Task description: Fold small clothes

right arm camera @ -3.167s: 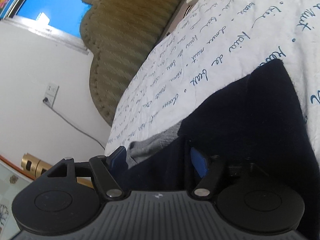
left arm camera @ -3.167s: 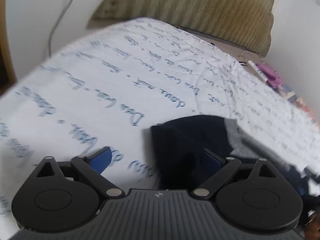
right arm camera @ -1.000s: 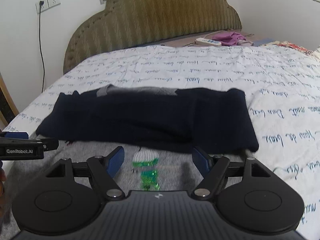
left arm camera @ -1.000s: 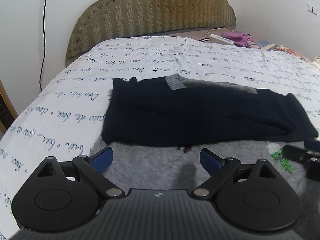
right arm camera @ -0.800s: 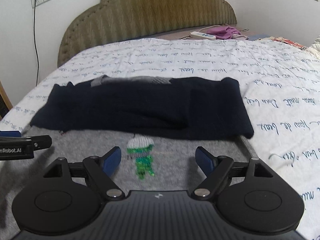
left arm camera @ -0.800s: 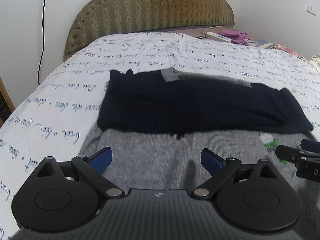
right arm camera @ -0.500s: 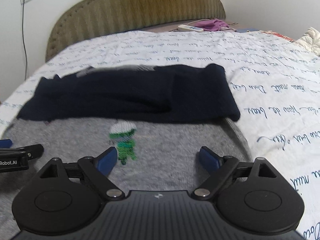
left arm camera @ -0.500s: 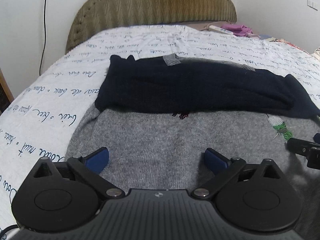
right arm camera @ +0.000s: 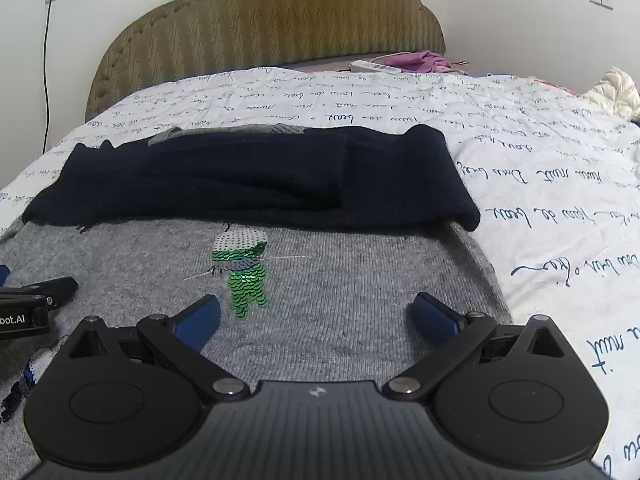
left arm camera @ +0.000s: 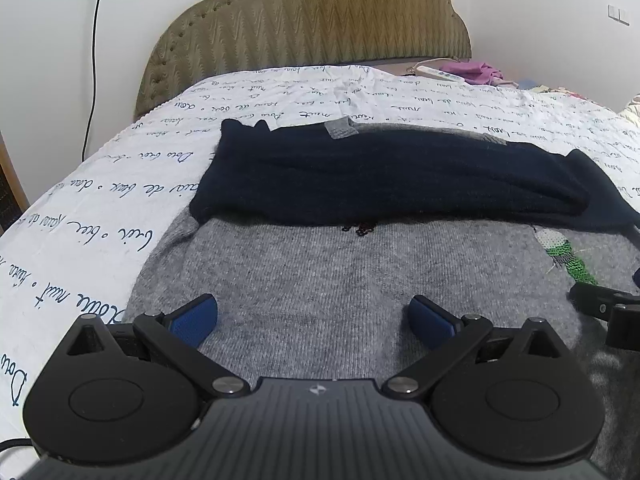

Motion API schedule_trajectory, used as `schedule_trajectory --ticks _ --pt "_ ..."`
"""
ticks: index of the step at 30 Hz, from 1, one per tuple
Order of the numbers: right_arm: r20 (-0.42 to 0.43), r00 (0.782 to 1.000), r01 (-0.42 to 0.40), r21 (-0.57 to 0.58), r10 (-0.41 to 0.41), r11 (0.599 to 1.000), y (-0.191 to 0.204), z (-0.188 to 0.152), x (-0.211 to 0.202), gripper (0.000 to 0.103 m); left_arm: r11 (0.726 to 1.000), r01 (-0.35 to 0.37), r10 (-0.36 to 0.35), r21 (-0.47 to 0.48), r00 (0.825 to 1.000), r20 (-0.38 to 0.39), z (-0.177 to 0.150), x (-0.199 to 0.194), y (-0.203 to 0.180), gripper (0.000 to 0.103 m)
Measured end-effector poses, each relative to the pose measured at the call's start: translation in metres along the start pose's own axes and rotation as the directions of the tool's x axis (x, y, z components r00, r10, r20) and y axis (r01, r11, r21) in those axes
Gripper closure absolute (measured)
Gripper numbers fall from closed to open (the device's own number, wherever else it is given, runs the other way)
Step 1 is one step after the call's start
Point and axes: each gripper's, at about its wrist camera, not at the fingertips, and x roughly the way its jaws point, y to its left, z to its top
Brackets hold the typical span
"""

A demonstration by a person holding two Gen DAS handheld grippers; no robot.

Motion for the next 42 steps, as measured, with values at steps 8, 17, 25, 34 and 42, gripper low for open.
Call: schedule_trajectory --ticks 8,17,25,34,42 --pt "0.008 1.0 0.0 -0.004 0.0 1.0 0.0 -0.002 -0.002 0.0 1.0 0.0 0.0 -0.005 1.0 0.011 -0.003 -0.003 0.003 0.0" --pt "0.01 0.999 0.042 -0.026 -0.041 0.999 0.005 -0.007 -0.011 0.0 1.0 -0.002 0.002 -0.016 1.0 0.001 -0.003 -0.004 0.004 0.0" --pt "0.009 0.998 0.057 -0.007 -0.057 0.998 0.005 -0.016 -0.021 0.0 1.0 0.009 -0.009 0.017 1.0 -0.026 -0.015 -0.028 -0.003 0.0" --pt "0.008 0.998 0.057 -0.007 -0.056 0.998 0.005 -0.021 -0.029 0.0 0.999 0.032 -0.033 -0.012 0.998 -0.048 -0.029 -0.044 0.001 0.0" --pt "0.013 0.998 0.055 -0.01 -0.055 0.998 0.006 -0.028 -0.036 0.0 1.0 0.018 -0.018 0.001 0.999 -0.031 -0.041 -0.056 -0.001 0.0"
